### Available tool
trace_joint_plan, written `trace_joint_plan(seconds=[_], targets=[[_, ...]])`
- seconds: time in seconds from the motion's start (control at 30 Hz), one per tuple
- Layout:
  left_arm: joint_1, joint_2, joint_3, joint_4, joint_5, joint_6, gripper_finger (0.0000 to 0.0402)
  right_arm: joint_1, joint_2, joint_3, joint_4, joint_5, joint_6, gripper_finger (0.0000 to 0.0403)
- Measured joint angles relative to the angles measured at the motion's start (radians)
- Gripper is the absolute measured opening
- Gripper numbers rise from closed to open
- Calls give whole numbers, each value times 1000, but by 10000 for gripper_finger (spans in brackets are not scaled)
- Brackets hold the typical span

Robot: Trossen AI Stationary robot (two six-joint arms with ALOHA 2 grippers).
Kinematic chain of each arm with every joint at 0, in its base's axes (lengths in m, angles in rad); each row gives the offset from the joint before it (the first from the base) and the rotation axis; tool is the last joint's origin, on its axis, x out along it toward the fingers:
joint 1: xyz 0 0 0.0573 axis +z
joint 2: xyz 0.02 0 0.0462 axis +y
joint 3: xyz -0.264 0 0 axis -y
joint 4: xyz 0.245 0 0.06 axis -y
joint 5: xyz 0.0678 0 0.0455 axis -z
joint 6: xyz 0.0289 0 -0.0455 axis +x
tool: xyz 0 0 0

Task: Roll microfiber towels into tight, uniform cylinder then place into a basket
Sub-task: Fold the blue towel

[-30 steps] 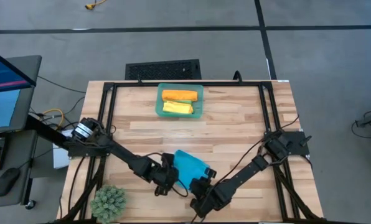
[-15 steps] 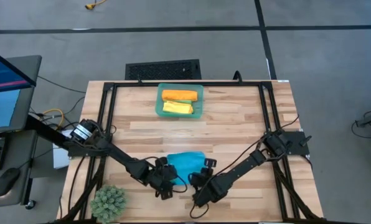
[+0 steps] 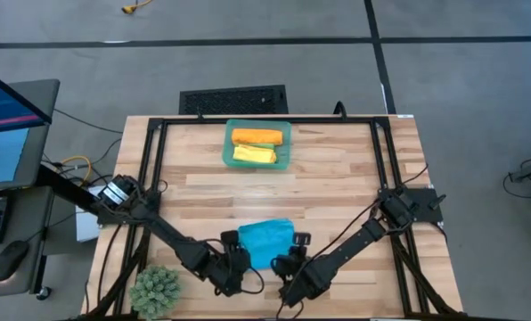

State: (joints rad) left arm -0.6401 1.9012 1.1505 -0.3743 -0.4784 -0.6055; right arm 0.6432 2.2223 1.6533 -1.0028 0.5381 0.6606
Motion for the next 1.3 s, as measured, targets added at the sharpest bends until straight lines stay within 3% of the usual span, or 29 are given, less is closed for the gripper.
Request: trace_joint_plan(seconds=[0.23,0.37,0.8,1.1,1.3], targets=[[-10,0,10,-16,-29,6,212,9,-1,71,-31,9,1,113],[-10,0,10,-17,-33,56,212,20,-3,131,-132,14,20,113],[-135,-80,11,-167,-186,19,213,181,-5,162,-576,163,405,113],[-169,-165,13,-143,-223,53,212,204,-81,119,-569,293,453,113],[-186,-153,11,-147,-218,66,212,192,-205,-71,-568,386,566,113]])
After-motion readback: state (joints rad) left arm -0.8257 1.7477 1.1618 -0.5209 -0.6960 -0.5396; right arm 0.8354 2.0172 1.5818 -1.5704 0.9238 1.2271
